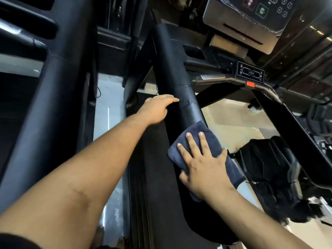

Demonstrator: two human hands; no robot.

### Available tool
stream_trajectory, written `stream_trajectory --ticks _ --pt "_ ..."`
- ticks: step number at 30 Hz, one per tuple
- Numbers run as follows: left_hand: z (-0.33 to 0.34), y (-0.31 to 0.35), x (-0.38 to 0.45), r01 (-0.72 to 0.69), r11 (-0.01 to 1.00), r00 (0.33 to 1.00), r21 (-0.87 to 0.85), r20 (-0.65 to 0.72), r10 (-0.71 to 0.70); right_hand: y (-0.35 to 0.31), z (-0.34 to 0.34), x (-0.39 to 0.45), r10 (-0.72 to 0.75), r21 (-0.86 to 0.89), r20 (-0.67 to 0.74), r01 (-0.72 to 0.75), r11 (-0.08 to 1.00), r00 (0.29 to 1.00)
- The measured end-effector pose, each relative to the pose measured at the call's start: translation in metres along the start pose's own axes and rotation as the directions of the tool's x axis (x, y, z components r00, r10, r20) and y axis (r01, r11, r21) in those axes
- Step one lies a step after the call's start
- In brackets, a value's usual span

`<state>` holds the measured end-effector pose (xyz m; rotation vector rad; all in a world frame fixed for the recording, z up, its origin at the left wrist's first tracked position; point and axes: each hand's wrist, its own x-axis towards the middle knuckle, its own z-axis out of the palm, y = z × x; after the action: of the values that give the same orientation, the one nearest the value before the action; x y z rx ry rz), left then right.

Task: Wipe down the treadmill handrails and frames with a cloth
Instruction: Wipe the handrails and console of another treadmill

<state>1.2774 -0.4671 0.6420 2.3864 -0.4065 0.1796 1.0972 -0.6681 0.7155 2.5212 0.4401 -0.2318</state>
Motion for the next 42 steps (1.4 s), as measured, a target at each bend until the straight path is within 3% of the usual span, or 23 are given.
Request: stream_trajectory --ticks 3,7,9,14,16,21,30,37,42 --pt "0.001 -0.011 0.006 0.000 0.994 1.000 -0.110 -0.026 -0.003 -0.013 -0.010 0.038 0.019 -0.046 0.014 -0.018 0.999 1.000" --pt "0.006 -0.022 0.008 0.006 0.976 0.999 -0.216 -0.050 -0.017 -0.052 -0.018 0.112 0.036 -0.317 0.085 -0.007 0.949 0.996" --pt "0.007 -0.023 0.004 0.017 0.975 1.000 -0.223 -0.019 -0.022 -0.054 -0.015 0.109 0.008 -0.361 0.100 0.029 0.932 0.995" --pt "0.008 -0.012 0.001 0.021 0.978 1.000 -0.209 0.014 -0.019 -0.030 -0.006 0.021 -0.006 -0.192 0.075 0.021 0.981 0.997" --pt "0.008 -0.015 0.001 0.037 0.976 0.999 -0.213 0.012 -0.035 -0.030 -0.010 0.038 0.023 -0.158 0.068 -0.012 0.987 0.997" --pt "0.004 -0.007 0.001 0.025 0.987 0.999 -0.161 0.028 -0.021 -0.041 -0.024 0.114 0.052 -0.214 0.050 -0.040 0.976 0.997" --pt "0.017 0.005 -0.015 0.057 0.992 0.992 -0.108 0.117 -0.045 -0.045 0.021 -0.048 0.162 -0.102 0.005 -0.161 0.982 0.987" --pt "0.015 0.003 -0.020 0.034 0.998 0.986 -0.051 0.168 -0.025 -0.050 0.007 0.025 0.291 -0.090 0.031 -0.287 0.954 0.956" --pt "0.016 0.008 -0.026 0.029 0.999 0.978 -0.018 0.207 -0.025 -0.047 0.021 -0.037 0.284 -0.043 -0.043 -0.286 0.957 0.958"
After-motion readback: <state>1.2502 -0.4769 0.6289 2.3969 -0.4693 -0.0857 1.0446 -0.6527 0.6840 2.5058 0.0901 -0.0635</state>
